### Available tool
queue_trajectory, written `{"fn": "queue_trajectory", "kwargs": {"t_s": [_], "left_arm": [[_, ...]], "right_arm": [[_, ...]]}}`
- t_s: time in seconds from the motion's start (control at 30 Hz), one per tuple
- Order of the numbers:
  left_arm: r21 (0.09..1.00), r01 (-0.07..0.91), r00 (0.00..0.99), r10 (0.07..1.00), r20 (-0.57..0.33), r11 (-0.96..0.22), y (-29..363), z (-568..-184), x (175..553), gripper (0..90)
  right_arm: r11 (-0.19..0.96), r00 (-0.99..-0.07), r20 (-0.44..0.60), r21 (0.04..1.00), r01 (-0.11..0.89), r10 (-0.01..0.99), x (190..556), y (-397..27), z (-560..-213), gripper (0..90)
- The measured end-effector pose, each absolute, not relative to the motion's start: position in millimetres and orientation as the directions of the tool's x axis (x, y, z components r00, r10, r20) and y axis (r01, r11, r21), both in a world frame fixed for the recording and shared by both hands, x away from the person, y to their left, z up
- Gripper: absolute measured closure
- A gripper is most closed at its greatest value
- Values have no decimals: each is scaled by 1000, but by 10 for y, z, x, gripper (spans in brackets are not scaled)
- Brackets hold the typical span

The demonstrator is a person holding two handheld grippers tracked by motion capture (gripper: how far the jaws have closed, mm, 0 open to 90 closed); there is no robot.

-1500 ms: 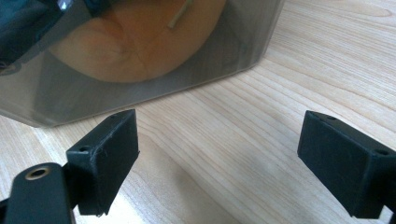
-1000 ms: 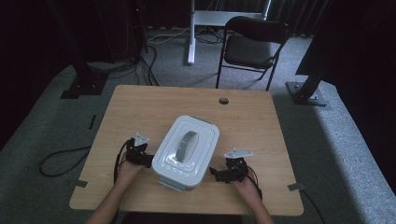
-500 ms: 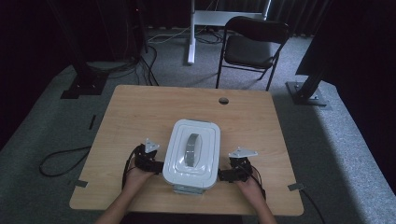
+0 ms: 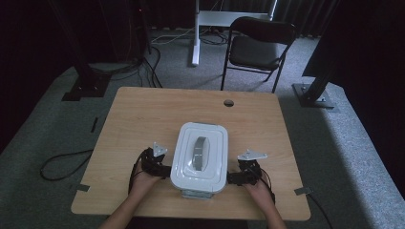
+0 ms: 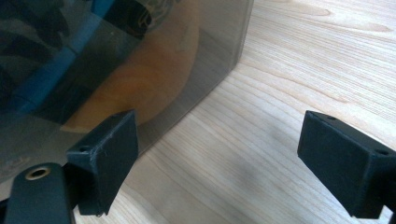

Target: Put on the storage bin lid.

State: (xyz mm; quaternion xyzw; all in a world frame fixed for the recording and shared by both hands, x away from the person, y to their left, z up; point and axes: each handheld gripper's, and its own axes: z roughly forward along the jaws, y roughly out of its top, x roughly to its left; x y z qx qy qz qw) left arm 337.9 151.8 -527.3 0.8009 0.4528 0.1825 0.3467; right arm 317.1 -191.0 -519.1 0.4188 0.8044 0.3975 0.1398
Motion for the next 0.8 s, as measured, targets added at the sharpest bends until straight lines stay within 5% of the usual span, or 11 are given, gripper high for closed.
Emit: {"fn": "queue_trajectory", "kwargs": {"t_s": [0.8], "left_arm": [[783,508,591,807,-14,-358,1570,-5215,3402,4]], "right_arm": [[260,-553,96,808,529,828,3208,-2099,-5180,119]]}}
